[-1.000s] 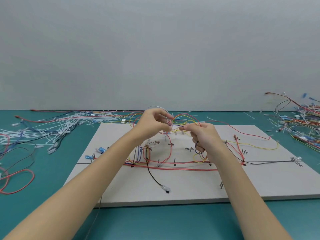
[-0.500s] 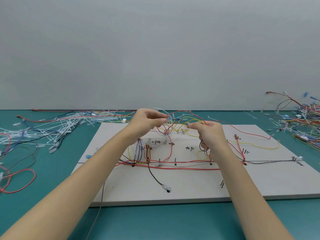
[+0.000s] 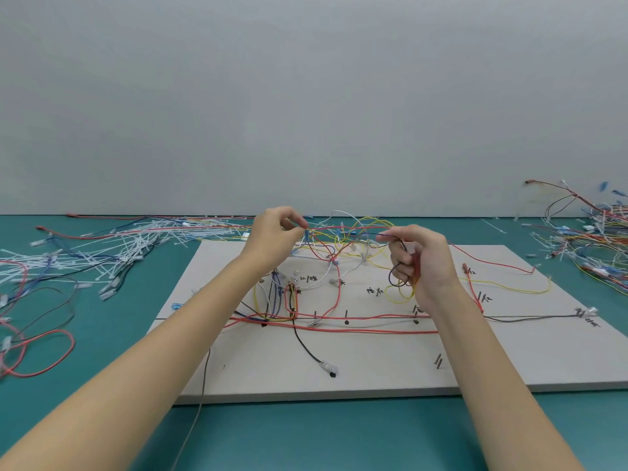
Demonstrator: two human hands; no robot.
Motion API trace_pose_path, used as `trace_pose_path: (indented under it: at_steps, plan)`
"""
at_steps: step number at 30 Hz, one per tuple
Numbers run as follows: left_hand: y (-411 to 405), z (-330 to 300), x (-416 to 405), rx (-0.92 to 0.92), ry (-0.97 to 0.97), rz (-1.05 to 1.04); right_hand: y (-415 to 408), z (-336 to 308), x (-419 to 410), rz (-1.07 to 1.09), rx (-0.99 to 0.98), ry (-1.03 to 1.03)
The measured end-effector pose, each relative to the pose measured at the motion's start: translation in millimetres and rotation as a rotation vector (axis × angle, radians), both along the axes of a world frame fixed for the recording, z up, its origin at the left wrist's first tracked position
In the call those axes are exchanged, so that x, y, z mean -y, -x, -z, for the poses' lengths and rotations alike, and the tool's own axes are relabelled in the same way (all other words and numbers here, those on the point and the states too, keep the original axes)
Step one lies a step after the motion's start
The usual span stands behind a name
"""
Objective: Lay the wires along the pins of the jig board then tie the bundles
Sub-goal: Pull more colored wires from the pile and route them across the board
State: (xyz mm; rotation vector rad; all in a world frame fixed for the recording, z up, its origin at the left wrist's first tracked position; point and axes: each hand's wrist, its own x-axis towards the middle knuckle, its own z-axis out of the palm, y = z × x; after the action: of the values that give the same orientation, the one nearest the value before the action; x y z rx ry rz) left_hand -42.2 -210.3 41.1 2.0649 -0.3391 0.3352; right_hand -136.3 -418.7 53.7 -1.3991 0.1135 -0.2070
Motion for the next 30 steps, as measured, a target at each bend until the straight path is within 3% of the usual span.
trace_pose_path:
  at_steps: [3, 6, 9, 12, 18, 21, 25, 30]
  plan:
    - [-1.0, 3.5, -0.5, 0.027, -0.022, -0.018, 0.2, -1.0, 1.0, 0.07, 0.113, 0.055]
    - [-0.4, 6.2, 1.8, 0.097, -0.197, -0.064, 2.0, -4.1, -0.6, 0.106, 0.188, 0.15]
    - [10.1, 4.2, 6.0, 0.2, -0.337, -0.1, 4.5, -7.2, -1.2, 0.012, 0.195, 0.166]
    - [25.5, 2.0, 12.6, 0.233, -0.311, 0.036, 8.7, -11.6, -1.9, -0.109, 0.198, 0.098]
    - [35.9, 5.8, 28.8, 0.37, -0.245, -0.029, 19.5, -19.2, 3.2, -0.513, 0.23, -0.221]
    - [28.5, 9.0, 33.2, 0.425, -0.252, -0.045, 23.3, -17.8, 3.0, -0.756, 0.231, -0.267]
    - [18.8, 14.3, 34.8, 0.351, -0.251, -0.071, 24.9, -18.9, -2.9, -1.149, 0.306, -0.351]
    - [14.9, 17.4, 35.3, 0.341, -0.343, -0.075, 26.5, -22.8, -3.5, -1.309, 0.381, -0.328]
